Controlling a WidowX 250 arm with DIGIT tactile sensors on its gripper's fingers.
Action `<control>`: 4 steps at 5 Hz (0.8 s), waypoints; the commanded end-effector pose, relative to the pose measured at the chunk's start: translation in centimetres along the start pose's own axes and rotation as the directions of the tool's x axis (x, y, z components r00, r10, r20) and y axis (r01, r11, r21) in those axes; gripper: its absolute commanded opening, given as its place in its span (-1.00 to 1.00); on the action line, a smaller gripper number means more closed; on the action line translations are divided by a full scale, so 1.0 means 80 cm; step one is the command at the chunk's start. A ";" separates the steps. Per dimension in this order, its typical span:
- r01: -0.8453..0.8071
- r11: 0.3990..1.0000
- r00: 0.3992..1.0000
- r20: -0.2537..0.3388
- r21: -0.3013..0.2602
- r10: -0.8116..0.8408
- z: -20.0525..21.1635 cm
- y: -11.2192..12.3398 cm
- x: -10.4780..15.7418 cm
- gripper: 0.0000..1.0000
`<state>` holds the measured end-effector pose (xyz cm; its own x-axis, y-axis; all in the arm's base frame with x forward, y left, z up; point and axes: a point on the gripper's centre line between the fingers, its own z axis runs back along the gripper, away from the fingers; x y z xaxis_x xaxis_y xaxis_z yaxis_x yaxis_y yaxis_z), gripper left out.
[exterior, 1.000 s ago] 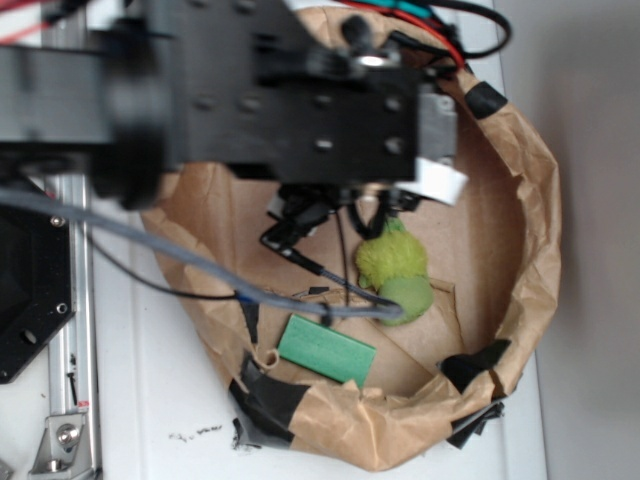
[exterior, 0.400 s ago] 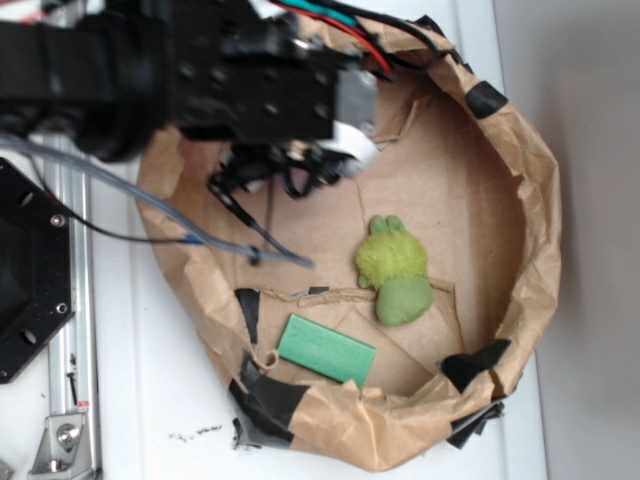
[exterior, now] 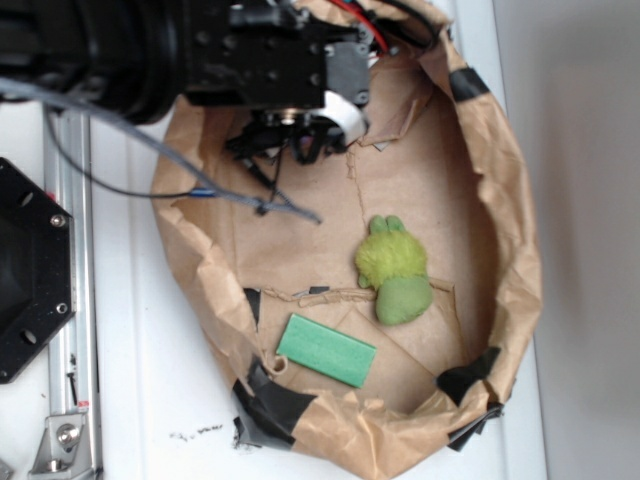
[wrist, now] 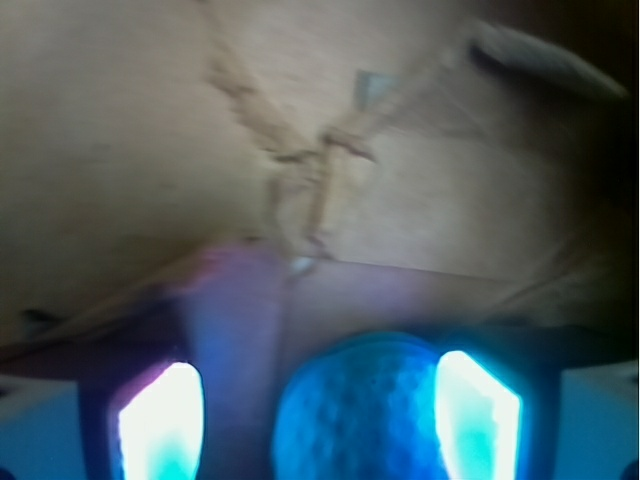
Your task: Grab the blue ball.
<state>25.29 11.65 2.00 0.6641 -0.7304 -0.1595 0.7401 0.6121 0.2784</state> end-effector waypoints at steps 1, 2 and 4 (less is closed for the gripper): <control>0.034 0.999 0.999 -0.013 -0.002 -0.034 -0.007 -0.025 0.020 -1.00; 0.032 0.999 0.999 -0.010 -0.014 -0.032 -0.008 -0.025 0.019 -1.00; 0.015 1.000 1.000 -0.010 0.024 -0.014 0.015 -0.017 0.015 -1.00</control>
<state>25.08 10.28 2.12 0.6558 -0.7331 -0.1804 0.7485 0.6002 0.2821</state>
